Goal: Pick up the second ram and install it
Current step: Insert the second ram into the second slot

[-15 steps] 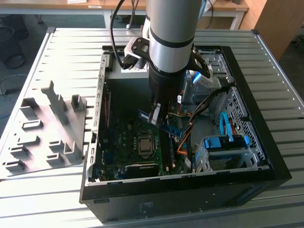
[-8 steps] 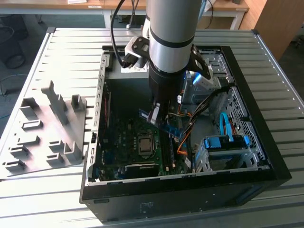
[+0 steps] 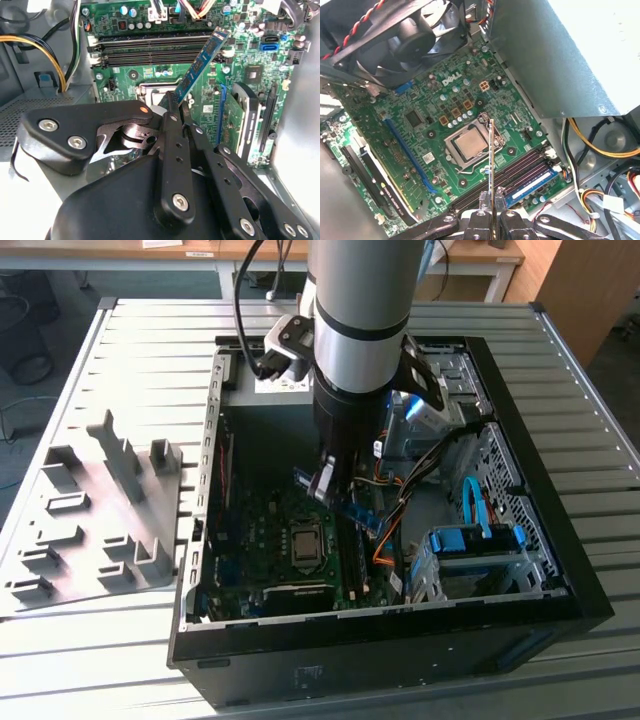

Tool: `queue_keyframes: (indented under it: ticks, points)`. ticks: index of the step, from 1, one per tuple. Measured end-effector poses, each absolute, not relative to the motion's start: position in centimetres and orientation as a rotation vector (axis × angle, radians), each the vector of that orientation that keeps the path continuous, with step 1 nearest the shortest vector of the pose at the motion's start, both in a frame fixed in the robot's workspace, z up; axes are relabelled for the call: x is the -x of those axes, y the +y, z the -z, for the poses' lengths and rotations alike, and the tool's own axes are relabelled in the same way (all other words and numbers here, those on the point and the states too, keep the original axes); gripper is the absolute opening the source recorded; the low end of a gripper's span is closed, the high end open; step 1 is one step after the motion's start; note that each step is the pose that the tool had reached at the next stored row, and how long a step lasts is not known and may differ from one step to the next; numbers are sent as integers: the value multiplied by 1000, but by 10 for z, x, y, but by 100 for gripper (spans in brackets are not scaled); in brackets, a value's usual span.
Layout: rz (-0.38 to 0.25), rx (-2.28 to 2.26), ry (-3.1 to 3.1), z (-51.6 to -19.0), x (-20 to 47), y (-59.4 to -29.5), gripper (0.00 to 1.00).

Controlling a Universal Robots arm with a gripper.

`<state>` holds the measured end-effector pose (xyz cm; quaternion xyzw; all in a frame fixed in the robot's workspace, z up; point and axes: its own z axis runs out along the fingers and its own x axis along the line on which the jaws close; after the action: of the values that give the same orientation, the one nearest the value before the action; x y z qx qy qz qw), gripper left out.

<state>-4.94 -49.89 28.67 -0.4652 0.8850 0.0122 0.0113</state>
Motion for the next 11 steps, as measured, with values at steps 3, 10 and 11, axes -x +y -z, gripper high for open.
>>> queue_keyframes:
  ticks: [3,10,11]
  points:
    - [-38,1432,2771,-287,49,-499,14]
    - [-37,1387,2792,-287,49,-499,14]
    - [-37,1381,2796,-287,49,-499,14]
